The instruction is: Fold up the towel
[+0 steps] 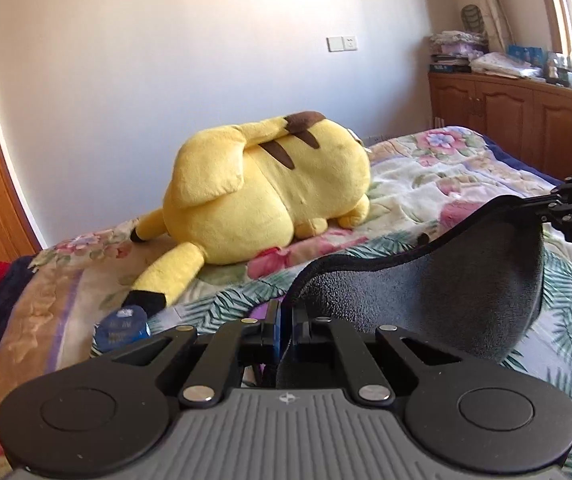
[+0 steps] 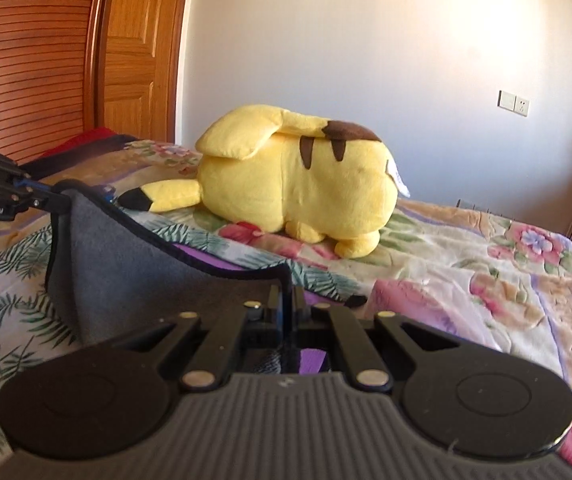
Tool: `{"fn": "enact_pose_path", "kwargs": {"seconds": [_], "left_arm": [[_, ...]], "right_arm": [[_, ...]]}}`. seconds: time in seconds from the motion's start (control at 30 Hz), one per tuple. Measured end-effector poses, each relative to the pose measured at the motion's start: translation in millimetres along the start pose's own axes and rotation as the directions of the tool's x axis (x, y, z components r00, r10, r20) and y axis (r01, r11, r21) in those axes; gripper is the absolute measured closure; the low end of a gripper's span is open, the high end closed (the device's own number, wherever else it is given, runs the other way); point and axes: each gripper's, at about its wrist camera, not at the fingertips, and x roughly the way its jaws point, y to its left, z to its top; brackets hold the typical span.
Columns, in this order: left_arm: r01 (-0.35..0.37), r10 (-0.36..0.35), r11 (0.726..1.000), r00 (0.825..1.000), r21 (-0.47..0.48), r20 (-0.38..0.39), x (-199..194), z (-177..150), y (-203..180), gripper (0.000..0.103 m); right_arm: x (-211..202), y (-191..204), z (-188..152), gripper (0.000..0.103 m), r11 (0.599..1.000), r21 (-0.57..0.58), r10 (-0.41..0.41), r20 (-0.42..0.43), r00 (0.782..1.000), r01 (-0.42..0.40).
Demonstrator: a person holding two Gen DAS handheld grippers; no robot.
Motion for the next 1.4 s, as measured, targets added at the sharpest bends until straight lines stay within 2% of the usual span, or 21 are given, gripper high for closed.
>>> {"fn": "enact_pose_path", "kwargs": {"seconds": [0.13,0.43,0.83,1.4], "left_arm": [[-0.015,0.015,1.000,1.000,-0.025,0.010,12.3,5.0,6.6,0.103],[-0.052,0.052,0.999,0.998,-0.012,0.020,39.3,15.0,11.2,0.103],[-0.092,0.092,0.995,0.996,-0.031,0.006,83.1,8.2,18.3,0.103],[-0.110,0.104,0.992,0.991,-0.064,-0.085,153.0,-21.9,16.7,0.103]], "right_arm": [[9.1,-4.7,6.7,0.099,1.000,-0.008,-0.018,0.025,1.000,0.018],[33.0,-11.5,14.7,0.099,0.999,-0.031,-0.043,0.045,0.998,0.045],[72.1,-14.7,10.0,0.099,0.995,-0.056,-0.081,0.051,0.995,0.083],[131.5,-24.2,-25.9,0.099,0.995,-0.039,-0.094,-0.047,0.994,0.092]]}}
